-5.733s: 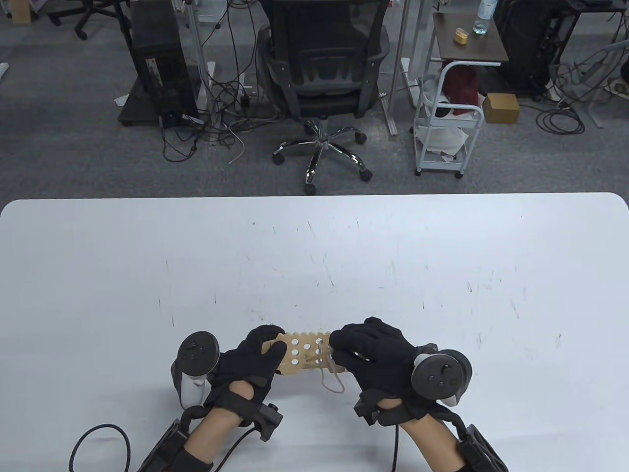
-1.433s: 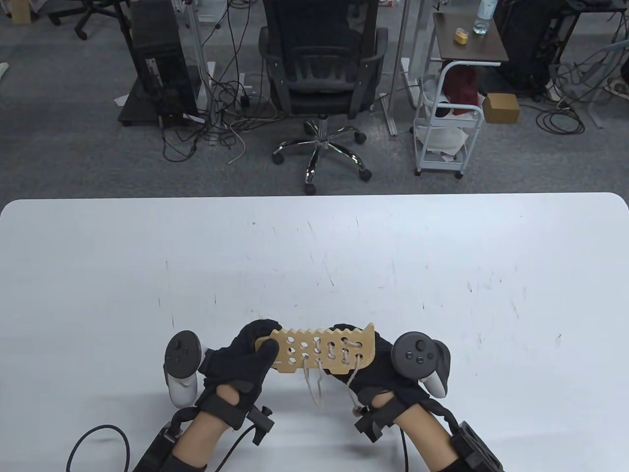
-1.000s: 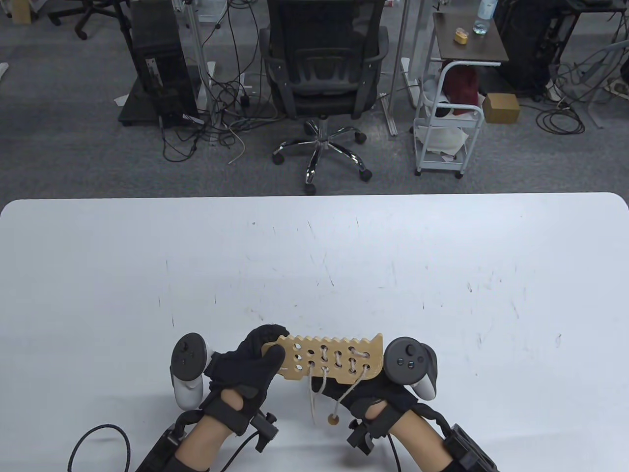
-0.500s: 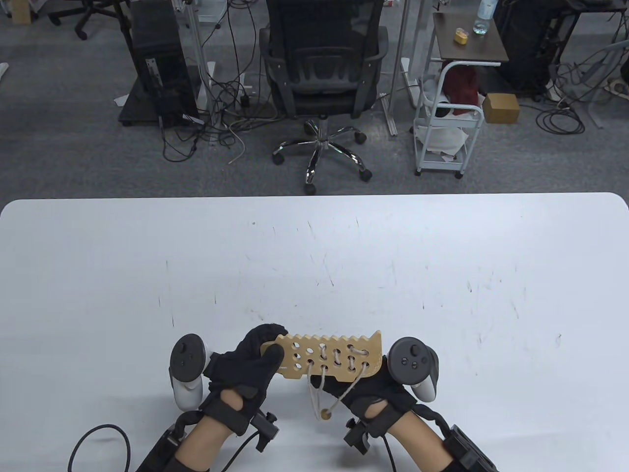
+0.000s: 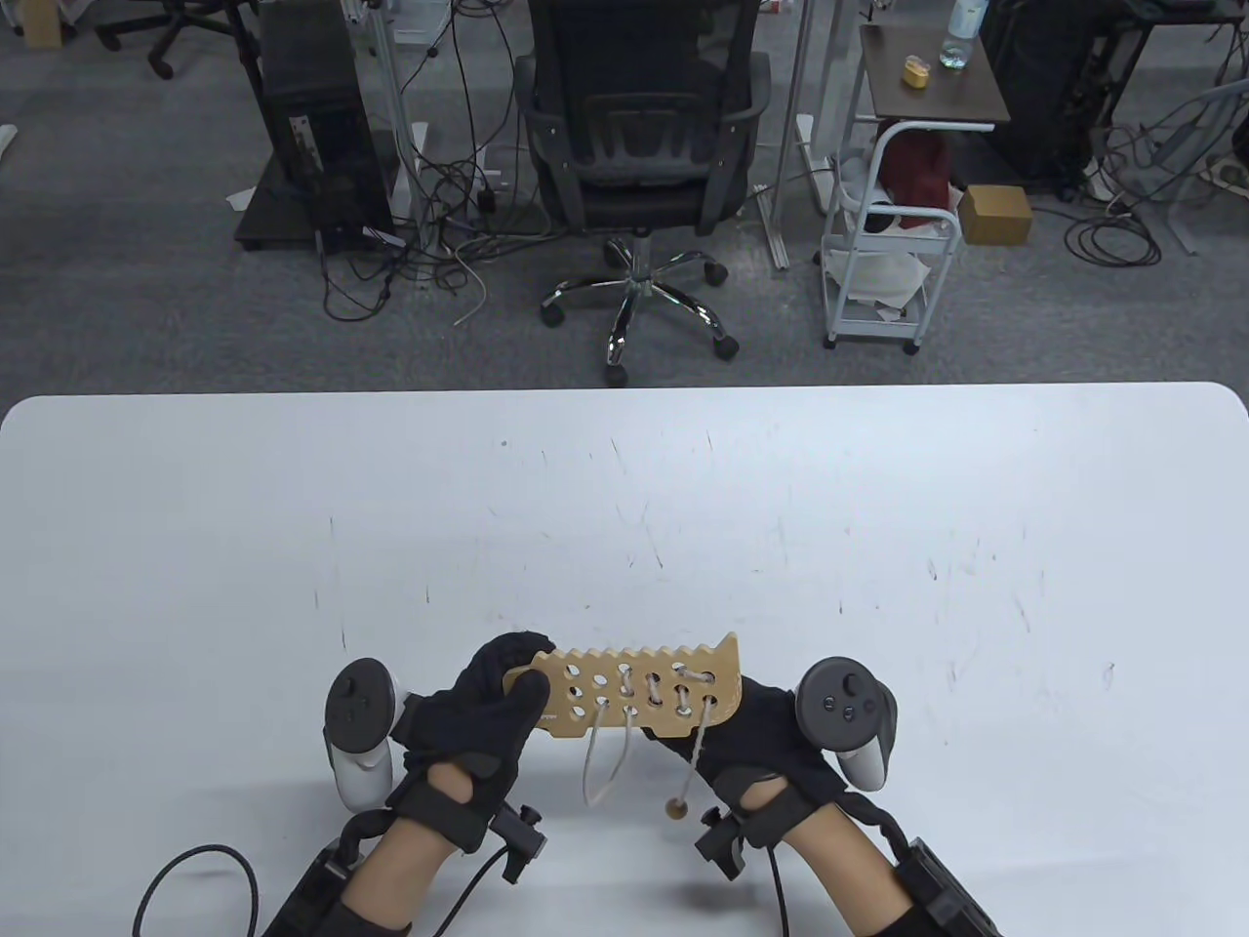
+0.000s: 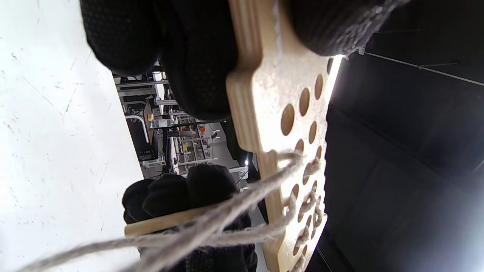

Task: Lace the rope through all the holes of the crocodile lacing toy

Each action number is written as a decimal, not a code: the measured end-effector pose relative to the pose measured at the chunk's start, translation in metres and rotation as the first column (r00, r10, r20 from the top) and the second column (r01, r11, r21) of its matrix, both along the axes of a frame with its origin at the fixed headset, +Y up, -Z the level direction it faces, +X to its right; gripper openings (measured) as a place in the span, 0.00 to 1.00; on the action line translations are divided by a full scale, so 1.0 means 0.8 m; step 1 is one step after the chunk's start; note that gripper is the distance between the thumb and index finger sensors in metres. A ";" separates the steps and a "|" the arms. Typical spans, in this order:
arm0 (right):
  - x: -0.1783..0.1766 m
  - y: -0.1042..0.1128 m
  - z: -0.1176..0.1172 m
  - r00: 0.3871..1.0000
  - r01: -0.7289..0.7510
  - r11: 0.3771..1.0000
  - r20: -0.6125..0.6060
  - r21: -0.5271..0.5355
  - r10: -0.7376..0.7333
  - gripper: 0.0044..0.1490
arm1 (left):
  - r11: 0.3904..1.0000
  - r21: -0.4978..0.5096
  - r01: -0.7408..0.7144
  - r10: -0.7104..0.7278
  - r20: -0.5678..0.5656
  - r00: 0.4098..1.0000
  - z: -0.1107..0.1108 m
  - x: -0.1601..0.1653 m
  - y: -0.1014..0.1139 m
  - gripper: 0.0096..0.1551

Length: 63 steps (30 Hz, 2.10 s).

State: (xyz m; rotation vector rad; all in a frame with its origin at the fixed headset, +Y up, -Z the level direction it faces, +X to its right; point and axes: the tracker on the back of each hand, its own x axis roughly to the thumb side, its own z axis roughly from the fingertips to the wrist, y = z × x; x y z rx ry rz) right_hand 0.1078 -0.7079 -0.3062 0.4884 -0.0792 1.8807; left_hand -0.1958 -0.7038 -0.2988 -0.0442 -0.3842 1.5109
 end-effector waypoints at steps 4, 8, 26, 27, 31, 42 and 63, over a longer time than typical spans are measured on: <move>0.009 0.002 -0.003 1.000 0.014 1.000 0.027 0.001 -0.014 0.25 | 1.000 -0.006 -0.002 0.002 -0.014 1.000 -0.002 -0.003 -0.001 0.30; 0.019 0.005 -0.007 0.998 0.025 1.000 0.058 0.004 -0.025 0.25 | 1.000 -0.012 -0.005 0.004 -0.028 1.000 -0.004 -0.007 -0.002 0.30; 0.058 0.008 -0.023 0.983 0.041 0.999 0.180 0.007 -0.041 0.25 | 0.999 -0.035 -0.011 0.008 -0.091 0.996 -0.011 -0.022 -0.003 0.30; 0.059 0.008 -0.023 0.982 0.042 0.999 0.185 0.008 -0.043 0.25 | 0.999 -0.036 -0.011 0.007 -0.095 0.995 -0.011 -0.023 -0.004 0.30; 0.068 0.010 -0.025 0.976 0.054 0.998 0.212 0.010 -0.055 0.24 | 0.999 -0.045 -0.013 0.008 -0.112 0.994 -0.014 -0.028 -0.006 0.30; 0.091 0.011 -0.032 0.958 0.072 0.997 0.278 0.011 -0.072 0.24 | 0.998 -0.065 -0.019 0.008 -0.161 0.987 -0.021 -0.041 -0.012 0.30; 0.139 0.003 -0.043 0.903 0.138 0.990 0.413 -0.013 -0.121 0.24 | 0.993 -0.110 -0.044 0.013 -0.266 0.964 -0.036 -0.076 -0.024 0.30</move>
